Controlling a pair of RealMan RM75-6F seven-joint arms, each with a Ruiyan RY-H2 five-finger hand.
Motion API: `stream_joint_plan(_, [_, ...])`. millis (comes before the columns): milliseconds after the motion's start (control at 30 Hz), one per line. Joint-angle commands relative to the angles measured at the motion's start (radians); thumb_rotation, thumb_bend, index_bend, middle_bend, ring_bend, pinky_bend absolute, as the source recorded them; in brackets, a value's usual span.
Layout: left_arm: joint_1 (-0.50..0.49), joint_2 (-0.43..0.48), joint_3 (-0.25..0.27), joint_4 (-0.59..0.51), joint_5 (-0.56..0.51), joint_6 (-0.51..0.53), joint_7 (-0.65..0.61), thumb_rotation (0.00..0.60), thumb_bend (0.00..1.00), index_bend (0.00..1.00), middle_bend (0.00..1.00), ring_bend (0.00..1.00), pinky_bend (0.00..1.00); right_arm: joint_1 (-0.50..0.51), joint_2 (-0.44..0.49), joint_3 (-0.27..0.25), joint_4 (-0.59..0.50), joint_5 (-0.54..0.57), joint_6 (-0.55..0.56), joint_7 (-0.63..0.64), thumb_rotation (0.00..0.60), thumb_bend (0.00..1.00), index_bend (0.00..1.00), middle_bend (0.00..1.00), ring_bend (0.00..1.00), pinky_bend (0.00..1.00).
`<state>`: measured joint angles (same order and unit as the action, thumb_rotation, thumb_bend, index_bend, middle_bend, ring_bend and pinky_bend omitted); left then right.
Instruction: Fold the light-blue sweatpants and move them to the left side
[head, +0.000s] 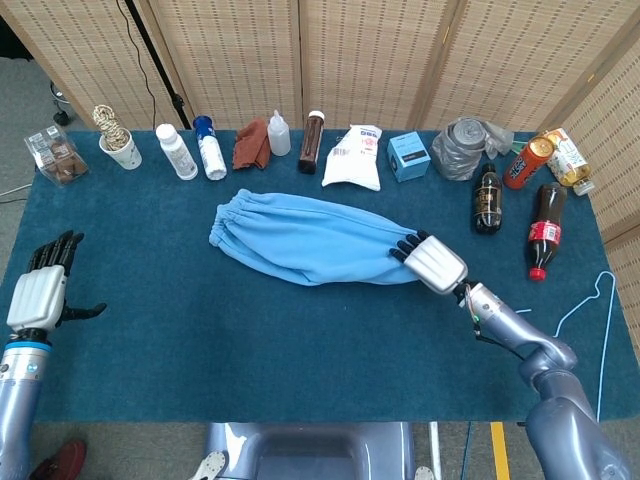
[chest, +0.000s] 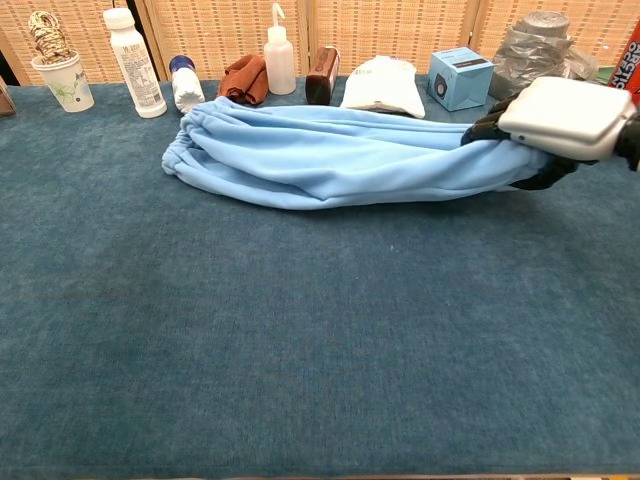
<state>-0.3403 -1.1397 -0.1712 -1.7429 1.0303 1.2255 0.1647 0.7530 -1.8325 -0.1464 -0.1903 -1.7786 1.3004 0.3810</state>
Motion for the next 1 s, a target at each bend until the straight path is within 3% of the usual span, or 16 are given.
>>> stream_joint_plan(33, [0.002,0.001,0.0,-0.003,0.004,0.003,-0.001,0.6,0.0,0.0,0.0,0.0,0.0,-0.029,0.037,-0.017,0.014,-0.013,0.054,0.016,0.6,0.84,0.57,0.39,0.35,0.51])
stream_joint_plan(367, [0.005,0.005,0.001,-0.012,0.012,0.005,-0.005,0.6,0.0,0.0,0.0,0.0,0.0,-0.086,0.119,-0.051,0.013,-0.046,0.234,0.014,0.6,0.85,0.57,0.39,0.35,0.51])
stream_joint_plan(567, [0.006,0.008,0.001,-0.013,0.012,0.003,-0.008,0.6,0.0,0.0,0.0,0.0,0.0,-0.069,0.141,-0.057,-0.009,-0.062,0.329,-0.001,0.6,0.85,0.57,0.39,0.35,0.51])
stream_joint_plan(800, [0.006,0.008,0.002,-0.013,0.017,-0.001,-0.008,0.6,0.0,0.0,0.0,0.0,0.0,0.041,0.125,-0.038,-0.066,-0.062,0.304,-0.021,0.6,0.85,0.57,0.39,0.35,0.51])
stream_joint_plan(1000, [0.007,0.008,0.004,-0.009,0.017,-0.005,-0.012,0.6,0.0,0.0,0.0,0.0,0.0,0.146,0.09,-0.012,-0.121,-0.052,0.204,-0.056,0.6,0.85,0.57,0.39,0.35,0.51])
